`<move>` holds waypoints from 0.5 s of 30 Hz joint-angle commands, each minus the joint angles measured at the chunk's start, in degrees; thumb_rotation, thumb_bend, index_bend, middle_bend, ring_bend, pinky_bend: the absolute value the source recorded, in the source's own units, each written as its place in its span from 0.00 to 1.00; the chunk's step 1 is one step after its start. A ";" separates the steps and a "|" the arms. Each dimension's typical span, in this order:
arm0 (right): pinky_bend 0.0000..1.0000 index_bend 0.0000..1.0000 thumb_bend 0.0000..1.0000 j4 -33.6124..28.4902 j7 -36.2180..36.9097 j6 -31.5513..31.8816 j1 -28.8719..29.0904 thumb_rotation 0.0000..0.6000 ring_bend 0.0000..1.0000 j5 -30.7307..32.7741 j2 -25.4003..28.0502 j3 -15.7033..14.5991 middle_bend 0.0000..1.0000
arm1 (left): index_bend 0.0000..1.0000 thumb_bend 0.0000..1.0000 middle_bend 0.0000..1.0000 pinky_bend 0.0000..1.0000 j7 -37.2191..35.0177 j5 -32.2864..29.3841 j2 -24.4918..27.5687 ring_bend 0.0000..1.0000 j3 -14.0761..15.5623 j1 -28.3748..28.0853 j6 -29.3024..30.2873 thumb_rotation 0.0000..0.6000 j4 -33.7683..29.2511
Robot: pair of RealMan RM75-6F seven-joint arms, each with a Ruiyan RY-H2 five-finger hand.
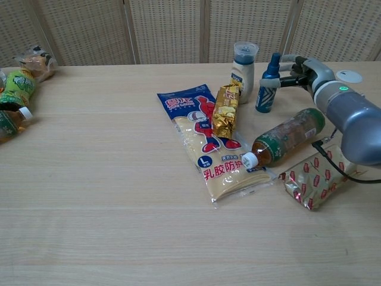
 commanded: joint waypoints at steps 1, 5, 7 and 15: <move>0.22 0.38 0.00 2.96 -2.47 1.76 0.67 1.00 0.34 1.40 -2.19 1.19 0.67 | 0.00 0.00 0.00 0.00 -0.04 -0.20 0.00 0.00 -0.09 0.00 0.02 1.00 0.08; 0.46 0.52 0.00 4.67 -2.98 2.85 0.65 1.00 0.47 2.40 -3.53 2.09 0.84 | 0.00 0.00 0.00 0.00 0.09 -0.27 -0.07 0.00 -0.08 -0.02 -0.07 1.00 0.11; 0.48 0.55 0.00 5.14 -3.17 2.78 0.77 1.00 0.49 2.71 -3.72 2.37 0.86 | 0.00 0.00 0.00 0.00 0.16 -0.16 -0.09 0.00 -0.04 0.02 0.02 1.00 0.06; 0.53 0.61 0.00 4.60 -2.69 5.52 0.31 1.00 0.53 1.94 -2.93 1.96 0.91 | 0.00 0.00 0.00 0.00 0.46 0.32 -0.25 0.00 0.19 0.11 0.08 1.00 -0.06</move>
